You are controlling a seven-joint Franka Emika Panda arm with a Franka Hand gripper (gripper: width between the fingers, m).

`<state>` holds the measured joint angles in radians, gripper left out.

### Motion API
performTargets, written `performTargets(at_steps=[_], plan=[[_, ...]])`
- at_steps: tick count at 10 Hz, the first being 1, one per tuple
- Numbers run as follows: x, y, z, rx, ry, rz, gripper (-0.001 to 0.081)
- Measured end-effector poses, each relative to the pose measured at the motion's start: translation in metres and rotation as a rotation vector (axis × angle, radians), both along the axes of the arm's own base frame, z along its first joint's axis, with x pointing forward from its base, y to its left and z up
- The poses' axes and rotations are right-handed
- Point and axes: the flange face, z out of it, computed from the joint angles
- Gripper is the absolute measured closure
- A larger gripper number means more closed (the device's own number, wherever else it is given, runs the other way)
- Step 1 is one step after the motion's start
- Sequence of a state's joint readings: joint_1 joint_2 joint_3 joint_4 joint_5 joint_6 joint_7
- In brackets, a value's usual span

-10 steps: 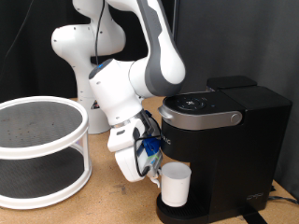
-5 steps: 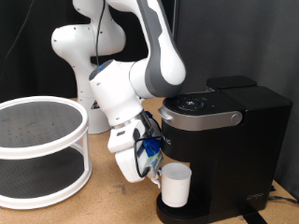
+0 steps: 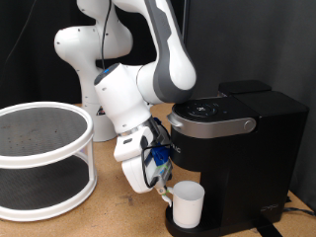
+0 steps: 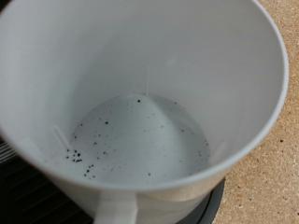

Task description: Make a cup of coffee with the keurig machine

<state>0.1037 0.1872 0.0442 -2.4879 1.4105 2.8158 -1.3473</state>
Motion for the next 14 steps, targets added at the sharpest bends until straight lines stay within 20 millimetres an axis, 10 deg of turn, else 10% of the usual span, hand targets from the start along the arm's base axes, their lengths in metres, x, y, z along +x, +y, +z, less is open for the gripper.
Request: performTargets(at_steps=[1, 3, 5, 14], plan=[[0.000, 0.000, 0.000, 0.000, 0.001, -0.001, 0.0519], [-0.002, -0.001, 0.000, 0.001, 0.012, -0.011, 0.0181], [-0.010, -0.005, 0.002, -0.003, 0.030, -0.023, 0.0035], [-0.045, -0.035, 0.034, 0.046, -0.017, 0.009, 0.0006]])
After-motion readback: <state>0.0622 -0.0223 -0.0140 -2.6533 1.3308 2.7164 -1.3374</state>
